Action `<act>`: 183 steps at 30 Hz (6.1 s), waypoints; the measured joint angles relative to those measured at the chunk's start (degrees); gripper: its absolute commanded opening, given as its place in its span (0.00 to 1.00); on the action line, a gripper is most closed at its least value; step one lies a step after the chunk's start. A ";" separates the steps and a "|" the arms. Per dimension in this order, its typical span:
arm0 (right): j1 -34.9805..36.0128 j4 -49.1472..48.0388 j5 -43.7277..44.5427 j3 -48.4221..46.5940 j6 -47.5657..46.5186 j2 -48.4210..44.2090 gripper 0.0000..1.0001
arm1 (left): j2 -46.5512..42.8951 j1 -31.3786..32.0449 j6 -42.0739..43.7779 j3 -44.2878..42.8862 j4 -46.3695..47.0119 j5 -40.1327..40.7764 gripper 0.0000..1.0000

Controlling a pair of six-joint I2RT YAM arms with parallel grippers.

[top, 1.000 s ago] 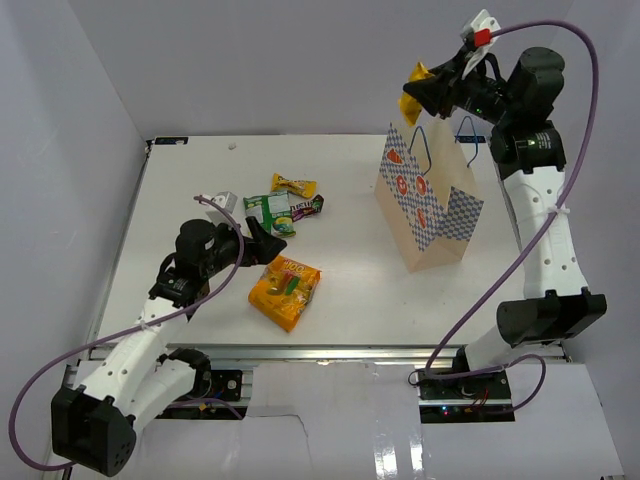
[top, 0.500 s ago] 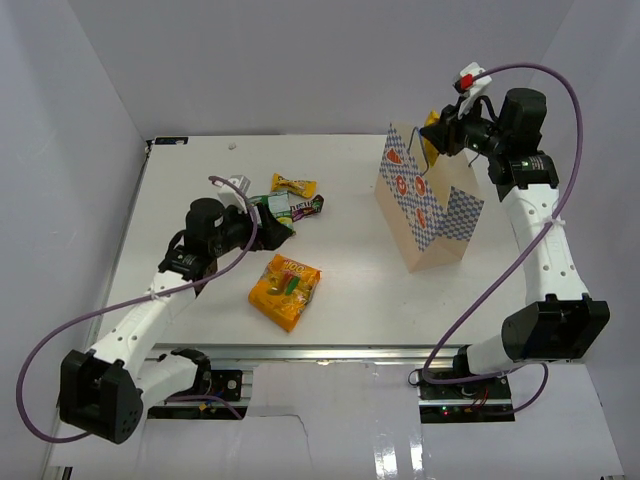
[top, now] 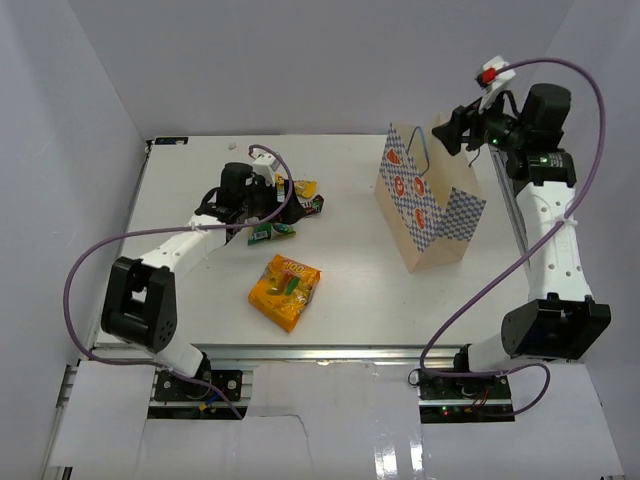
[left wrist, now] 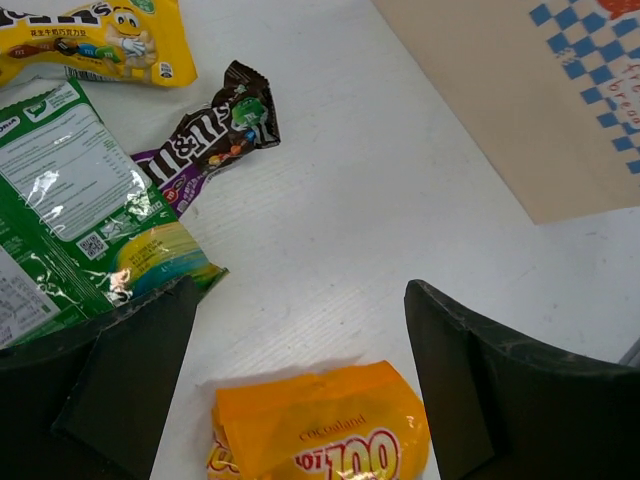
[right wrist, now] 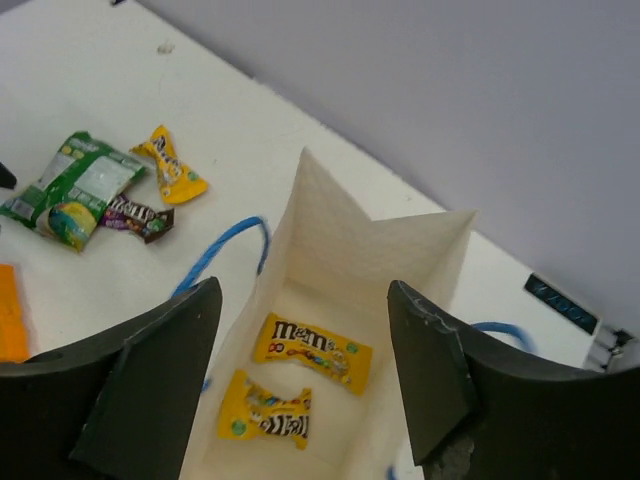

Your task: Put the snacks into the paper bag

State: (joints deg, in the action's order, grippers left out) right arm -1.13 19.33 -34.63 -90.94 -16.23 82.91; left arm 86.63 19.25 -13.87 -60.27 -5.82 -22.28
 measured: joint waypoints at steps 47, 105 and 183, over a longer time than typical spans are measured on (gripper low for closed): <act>16.94 19.04 -24.98 -6.25 -14.12 3.08 0.81 | 33.73 4.50 22.56 -28.92 -6.21 1.79 0.30; 36.81 -13.51 5.11 6.47 51.17 17.84 0.54 | -10.08 3.87 -28.83 20.26 34.53 -6.93 0.34; -0.50 -4.55 -0.17 -1.09 0.28 -6.01 0.90 | 36.30 -1.57 -63.30 -33.42 -9.44 18.82 0.91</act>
State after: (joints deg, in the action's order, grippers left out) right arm -1.63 14.79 -34.81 -92.03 -15.94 76.90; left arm 122.93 17.67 -77.17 -93.69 -15.27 -3.46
